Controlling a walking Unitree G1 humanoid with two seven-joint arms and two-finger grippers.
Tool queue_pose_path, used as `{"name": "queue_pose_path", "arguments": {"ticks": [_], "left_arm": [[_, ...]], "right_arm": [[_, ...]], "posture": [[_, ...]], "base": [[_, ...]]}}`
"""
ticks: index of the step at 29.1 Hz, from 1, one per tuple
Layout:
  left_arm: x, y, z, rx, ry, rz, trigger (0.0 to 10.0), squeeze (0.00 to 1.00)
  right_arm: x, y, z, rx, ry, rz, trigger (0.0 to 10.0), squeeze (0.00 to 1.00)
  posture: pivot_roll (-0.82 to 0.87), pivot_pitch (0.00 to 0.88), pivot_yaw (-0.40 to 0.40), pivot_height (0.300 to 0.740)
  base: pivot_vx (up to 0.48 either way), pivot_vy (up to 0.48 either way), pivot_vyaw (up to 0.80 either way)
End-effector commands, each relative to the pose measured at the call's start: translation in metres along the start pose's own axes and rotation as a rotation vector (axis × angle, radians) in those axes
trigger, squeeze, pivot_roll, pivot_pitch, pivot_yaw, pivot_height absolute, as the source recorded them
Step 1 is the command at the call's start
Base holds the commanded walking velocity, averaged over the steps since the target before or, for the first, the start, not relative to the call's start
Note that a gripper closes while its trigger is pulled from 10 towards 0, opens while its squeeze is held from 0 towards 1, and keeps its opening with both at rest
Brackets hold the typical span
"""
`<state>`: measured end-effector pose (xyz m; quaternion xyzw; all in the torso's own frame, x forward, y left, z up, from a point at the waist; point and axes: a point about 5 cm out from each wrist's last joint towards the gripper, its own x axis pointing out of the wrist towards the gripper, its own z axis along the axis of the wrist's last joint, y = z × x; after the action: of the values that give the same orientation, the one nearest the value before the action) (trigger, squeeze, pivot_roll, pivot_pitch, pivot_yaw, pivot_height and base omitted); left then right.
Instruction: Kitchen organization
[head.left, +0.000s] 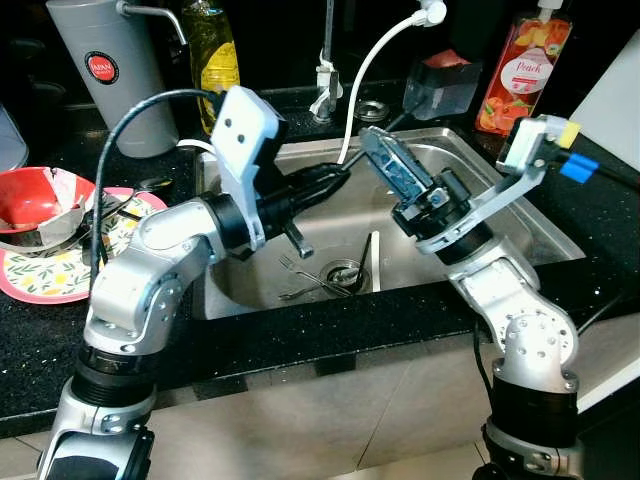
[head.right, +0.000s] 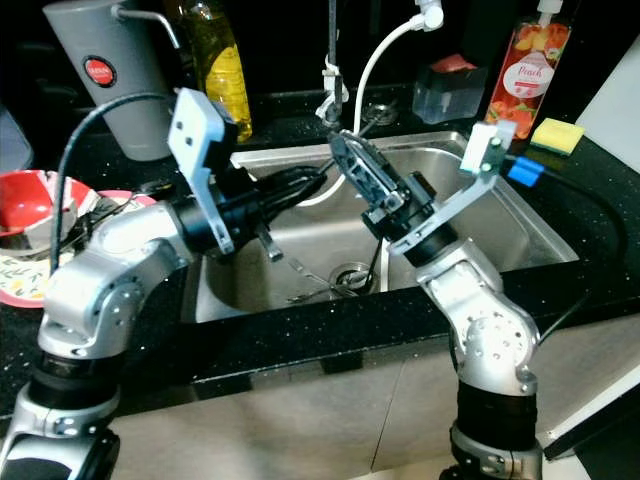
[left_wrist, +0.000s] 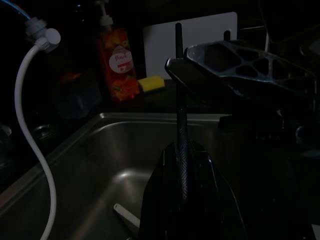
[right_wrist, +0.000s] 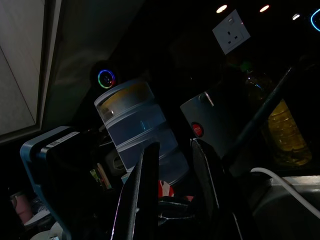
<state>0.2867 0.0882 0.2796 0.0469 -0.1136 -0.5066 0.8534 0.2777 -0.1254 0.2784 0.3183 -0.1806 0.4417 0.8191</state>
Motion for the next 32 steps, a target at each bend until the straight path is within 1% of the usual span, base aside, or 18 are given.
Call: {"name": "queue_pose_path", "arguments": {"ticks": [1, 2, 6, 7, 9, 10, 11, 13, 18, 19, 20, 23, 24, 25, 32], "left_arm": [[0.001, 0.001, 0.004, 0.009, -0.031, -0.005, 10.0, 0.0], [0.002, 0.005, 0.005, 0.011, -0.035, 0.023, 10.0, 0.0], [0.003, 0.007, 0.004, 0.017, -0.033, 0.037, 10.0, 0.0], [0.003, 0.017, 0.007, 0.017, -0.044, 0.118, 10.0, 0.0], [0.001, 0.029, 0.015, 0.003, -0.091, 0.203, 10.0, 0.0], [0.001, 0.029, 0.015, 0.003, -0.091, 0.203, 10.0, 0.0], [-0.001, 0.027, 0.019, -0.014, -0.123, 0.183, 10.0, 0.0], [0.0, 0.007, 0.022, -0.002, -0.141, 0.041, 10.0, 0.0], [0.002, 0.005, 0.017, 0.007, -0.115, 0.036, 10.0, 0.0], [0.002, 0.004, 0.015, 0.003, -0.108, 0.027, 10.0, 0.0], [0.002, 0.003, 0.014, 0.006, -0.099, 0.02, 10.0, 0.0], [0.005, 0.001, 0.011, 0.008, -0.092, 0.013, 10.0, 0.0], [0.006, 0.001, 0.012, 0.004, -0.095, 0.013, 10.0, 0.0], [0.006, 0.0, 0.013, -0.002, -0.1, 0.004, 10.0, 0.0], [0.005, -0.003, 0.009, 0.0, -0.081, -0.007, 10.0, 0.0]], "right_arm": [[-0.001, 0.001, 0.0, 0.002, 0.014, -0.007, 10.0, 0.0], [-0.002, 0.0, 0.001, -0.003, 0.013, -0.015, 10.0, 0.0], [-0.002, -0.001, 0.002, -0.003, 0.014, -0.019, 10.0, 0.0], [-0.003, -0.001, 0.002, 0.004, 0.012, -0.023, 10.0, 0.0], [-0.005, -0.001, 0.002, 0.015, 0.012, -0.027, 10.0, 0.0], [-0.005, -0.001, 0.002, 0.015, 0.012, -0.027, 10.0, 0.0], [-0.005, -0.001, 0.002, 0.017, 0.012, -0.028, 10.0, 0.0], [-0.004, -0.001, 0.003, 0.021, -0.001, -0.029, 10.0, 0.0], [-0.002, 0.001, 0.002, 0.032, -0.005, -0.016, 10.0, 0.0], [-0.002, 0.002, 0.001, 0.028, 0.001, -0.004, 10.0, 0.46], [-0.002, 0.003, 0.001, 0.029, -0.001, -0.003, 10.0, 1.0], [-0.001, 0.001, 0.003, 0.032, -0.017, -0.019, 10.0, 1.0], [-0.001, 0.0, 0.003, 0.032, -0.02, -0.031, 10.0, 0.87], [-0.001, -0.001, 0.003, 0.036, -0.021, -0.037, 10.0, 0.0], [-0.002, -0.001, 0.003, 0.031, -0.018, -0.038, 10.0, 0.0]], "posture": [[0.0, 0.0, 0.027, 0.74], [0.0, 0.0, 0.027, 0.74], [0.0, 0.0, 0.027, 0.74], [0.0, 0.0, 0.015, 0.74], [0.0, 0.0, 0.015, 0.74], [0.0, 0.0, 0.015, 0.74], [0.0, 0.0, 0.022, 0.74], [0.0, 0.0, 0.024, 0.74], [0.01, 0.0, 0.018, 0.74], [0.01, 0.0, 0.018, 0.74], [0.01, 0.0, 0.018, 0.74], [0.01, 0.0, 0.026, 0.74], [0.01, 0.0, 0.026, 0.74], [0.01, 0.0, 0.026, 0.74], [0.01, 0.0, 0.028, 0.74]], "base": [[0.0, 0.0, 0.0], [0.0, 0.0, 0.0], [0.0, 0.0, 0.0], [0.0, 0.0, 0.0], [0.0, 0.0, 0.0], [0.0, 0.0, 0.0], [0.0, 0.0, 0.0], [0.0, 0.0, 0.0], [0.0, 0.0, 0.0], [0.0, 0.0, 0.0], [0.0, 0.0, 0.0], [0.0, 0.0, 0.0], [0.0, 0.0, 0.0], [0.0, 0.0, 0.0], [0.0, 0.0, 0.0]]}}
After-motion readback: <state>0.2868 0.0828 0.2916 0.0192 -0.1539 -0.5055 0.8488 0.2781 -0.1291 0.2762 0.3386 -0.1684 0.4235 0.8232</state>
